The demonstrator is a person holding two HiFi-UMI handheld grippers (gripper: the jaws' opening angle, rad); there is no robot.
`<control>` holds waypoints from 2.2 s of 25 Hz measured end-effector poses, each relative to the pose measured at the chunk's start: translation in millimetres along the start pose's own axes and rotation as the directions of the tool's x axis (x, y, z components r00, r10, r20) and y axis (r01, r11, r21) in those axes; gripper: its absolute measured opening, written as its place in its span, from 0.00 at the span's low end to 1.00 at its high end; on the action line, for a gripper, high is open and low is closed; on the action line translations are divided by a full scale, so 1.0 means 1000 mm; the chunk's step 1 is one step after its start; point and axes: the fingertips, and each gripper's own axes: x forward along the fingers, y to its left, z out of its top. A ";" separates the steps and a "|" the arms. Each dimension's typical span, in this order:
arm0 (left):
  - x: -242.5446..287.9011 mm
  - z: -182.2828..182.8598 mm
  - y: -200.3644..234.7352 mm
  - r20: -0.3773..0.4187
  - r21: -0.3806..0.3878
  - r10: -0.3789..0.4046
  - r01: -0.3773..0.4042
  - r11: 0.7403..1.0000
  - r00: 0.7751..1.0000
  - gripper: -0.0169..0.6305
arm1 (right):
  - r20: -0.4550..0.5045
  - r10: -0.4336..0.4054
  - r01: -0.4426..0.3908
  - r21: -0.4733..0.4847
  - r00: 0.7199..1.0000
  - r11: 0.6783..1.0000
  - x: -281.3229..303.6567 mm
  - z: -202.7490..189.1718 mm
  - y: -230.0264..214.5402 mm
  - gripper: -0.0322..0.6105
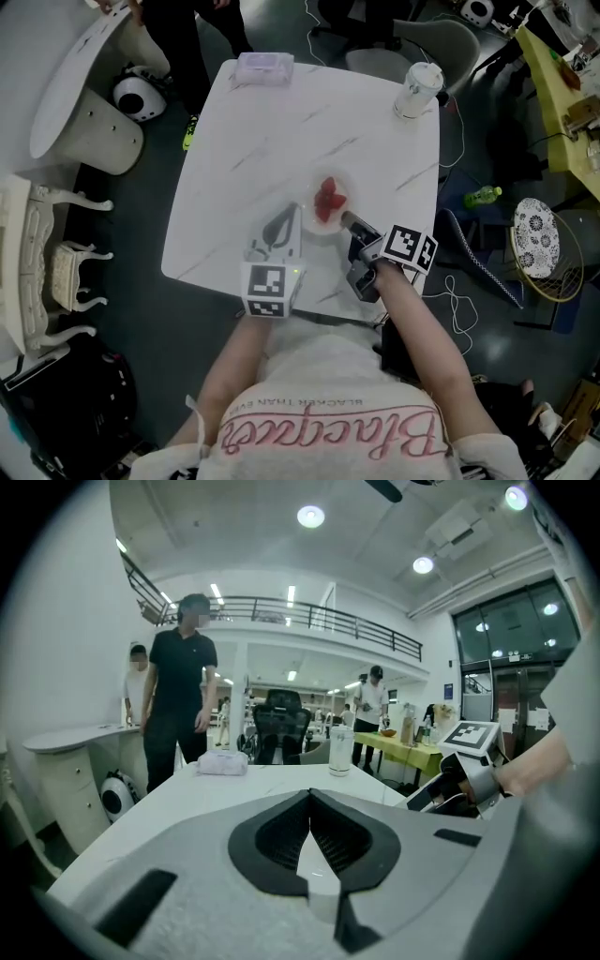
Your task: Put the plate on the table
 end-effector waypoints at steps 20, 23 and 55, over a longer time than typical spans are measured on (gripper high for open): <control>0.020 -0.019 0.007 -0.051 -0.014 0.001 -0.002 1.000 0.999 0.03 | 0.042 -0.337 0.331 -0.340 0.940 0.880 0.030 0.013 -0.062 0.13; 0.020 -0.020 0.007 -0.057 -0.014 0.004 -0.005 1.000 0.998 0.03 | 0.077 -0.406 0.396 -0.444 0.910 0.803 0.029 0.020 -0.066 0.15; -0.016 0.004 -0.011 0.031 0.026 -0.017 0.016 1.000 0.999 0.03 | 0.257 -0.183 0.309 -0.640 0.949 0.704 -0.045 0.027 0.030 0.21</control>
